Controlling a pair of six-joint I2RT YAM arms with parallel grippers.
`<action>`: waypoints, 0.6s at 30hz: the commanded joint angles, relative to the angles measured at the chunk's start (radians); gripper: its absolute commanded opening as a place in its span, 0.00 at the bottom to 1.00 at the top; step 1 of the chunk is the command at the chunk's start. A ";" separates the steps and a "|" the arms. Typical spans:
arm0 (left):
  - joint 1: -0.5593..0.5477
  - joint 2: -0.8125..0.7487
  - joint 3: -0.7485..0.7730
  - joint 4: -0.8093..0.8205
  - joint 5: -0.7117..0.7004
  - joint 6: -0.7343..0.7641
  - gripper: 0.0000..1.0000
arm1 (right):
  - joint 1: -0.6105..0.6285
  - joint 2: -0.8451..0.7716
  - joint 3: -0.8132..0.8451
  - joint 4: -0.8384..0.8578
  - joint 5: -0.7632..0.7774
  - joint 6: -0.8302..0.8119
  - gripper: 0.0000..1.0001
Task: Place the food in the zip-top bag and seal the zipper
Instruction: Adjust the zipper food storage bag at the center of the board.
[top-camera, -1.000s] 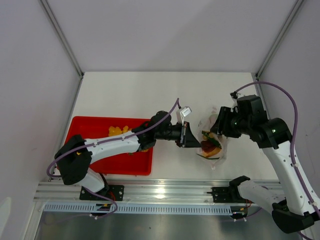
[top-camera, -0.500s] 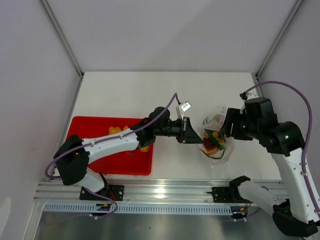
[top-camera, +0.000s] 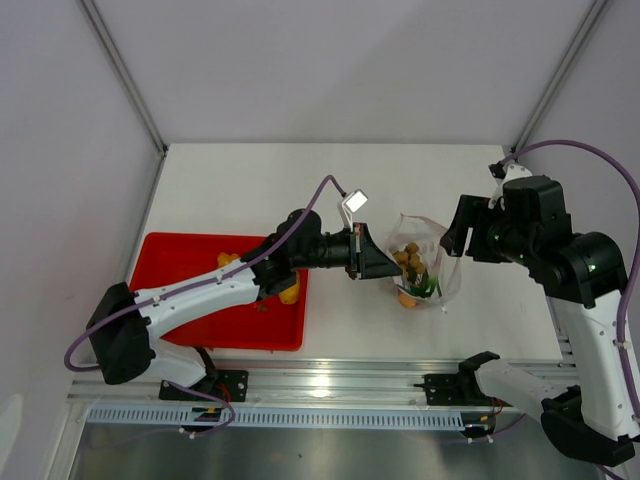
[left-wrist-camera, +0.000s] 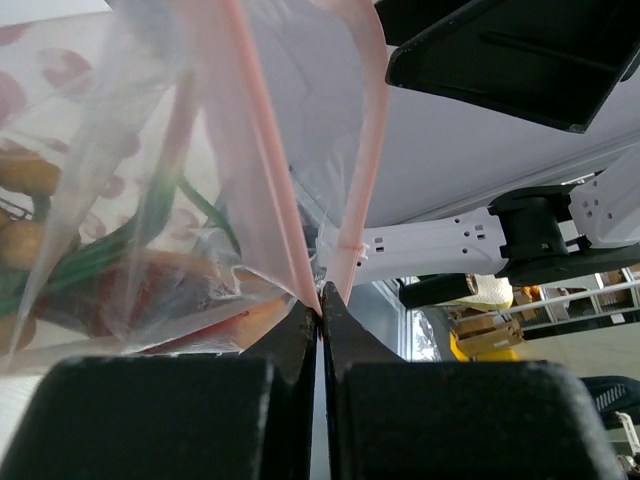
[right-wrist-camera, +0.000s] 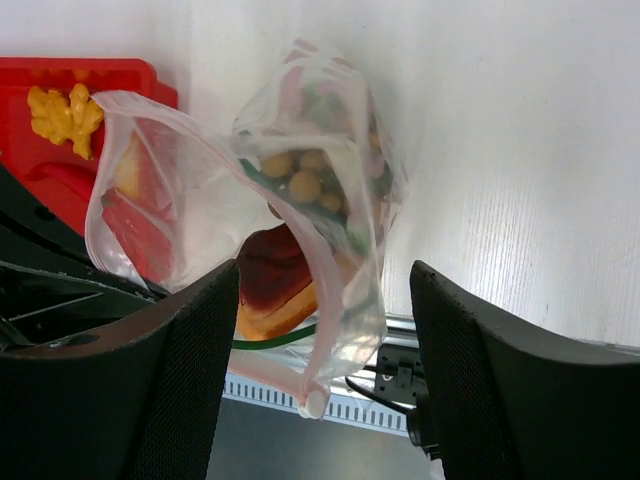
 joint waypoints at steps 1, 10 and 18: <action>0.006 -0.023 0.035 0.036 -0.010 -0.022 0.01 | 0.001 0.004 -0.002 -0.083 0.031 -0.010 0.70; 0.006 -0.021 0.009 0.068 0.012 -0.037 0.01 | 0.001 0.007 -0.100 -0.004 0.008 -0.019 0.63; 0.011 -0.044 0.001 0.043 0.021 -0.017 0.01 | -0.001 0.028 -0.105 0.041 0.034 -0.022 0.23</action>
